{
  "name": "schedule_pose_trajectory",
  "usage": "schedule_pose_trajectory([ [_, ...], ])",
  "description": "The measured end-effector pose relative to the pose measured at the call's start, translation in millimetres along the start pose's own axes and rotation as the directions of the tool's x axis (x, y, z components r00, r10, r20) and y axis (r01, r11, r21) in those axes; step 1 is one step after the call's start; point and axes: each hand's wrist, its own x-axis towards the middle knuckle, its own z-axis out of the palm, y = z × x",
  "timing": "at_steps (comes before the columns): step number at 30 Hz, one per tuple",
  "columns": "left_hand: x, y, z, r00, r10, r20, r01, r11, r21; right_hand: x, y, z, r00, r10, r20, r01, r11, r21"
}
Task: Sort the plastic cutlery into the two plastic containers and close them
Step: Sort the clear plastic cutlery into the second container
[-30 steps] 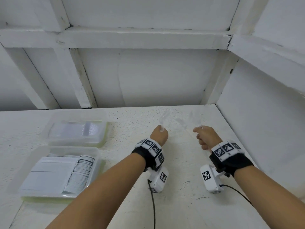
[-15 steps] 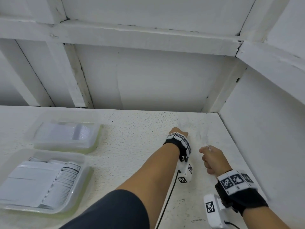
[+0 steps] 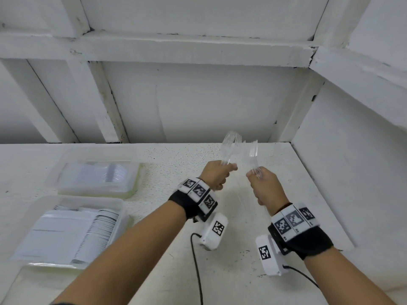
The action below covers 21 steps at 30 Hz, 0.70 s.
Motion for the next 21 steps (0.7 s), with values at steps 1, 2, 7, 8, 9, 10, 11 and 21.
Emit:
schedule_pose_trajectory([
  [1, -14.1, 1.0, -11.1, 1.000, 0.020, 0.011, -0.020, 1.000, -0.023, -6.0, -7.3, 4.9, 0.999, -0.044, 0.004, 0.044, 0.999, 0.005],
  [2, -27.7, 1.9, -22.1, 0.999, 0.042, 0.015, -0.041, 0.999, -0.028, -12.5, -15.2, 10.3, 0.996, -0.084, 0.011, 0.084, 0.996, 0.017],
  [7, -86.5, -1.7, -67.5, 0.997, 0.064, 0.050, -0.062, 0.997, -0.041, -41.8, -47.8, 44.1, 0.981, -0.160, 0.112, 0.143, 0.979, 0.146],
  [8, -95.6, -4.9, -74.6, 0.997, 0.063, 0.050, -0.061, 0.998, -0.034, -47.3, -50.9, 51.2, 0.976, -0.153, 0.156, 0.121, 0.973, 0.196],
  [9, -103.9, -8.1, -81.1, 0.997, 0.062, 0.048, -0.061, 0.998, -0.025, -53.0, -52.8, 57.7, 0.968, -0.143, 0.207, 0.090, 0.965, 0.246],
  [10, -111.7, -11.0, -87.0, 0.997, 0.059, 0.048, -0.059, 0.998, -0.014, -58.4, -54.1, 63.5, 0.956, -0.134, 0.261, 0.054, 0.955, 0.291],
  [11, -118.8, -14.1, -92.4, 0.997, 0.053, 0.052, -0.053, 0.999, -0.009, -63.5, -54.0, 69.0, 0.942, -0.128, 0.311, 0.021, 0.946, 0.324],
  [21, -155.4, -39.1, -115.5, 0.998, 0.027, 0.048, -0.025, 0.999, -0.043, -90.6, -53.3, 96.8, 0.927, -0.038, 0.373, -0.159, 0.861, 0.484],
])
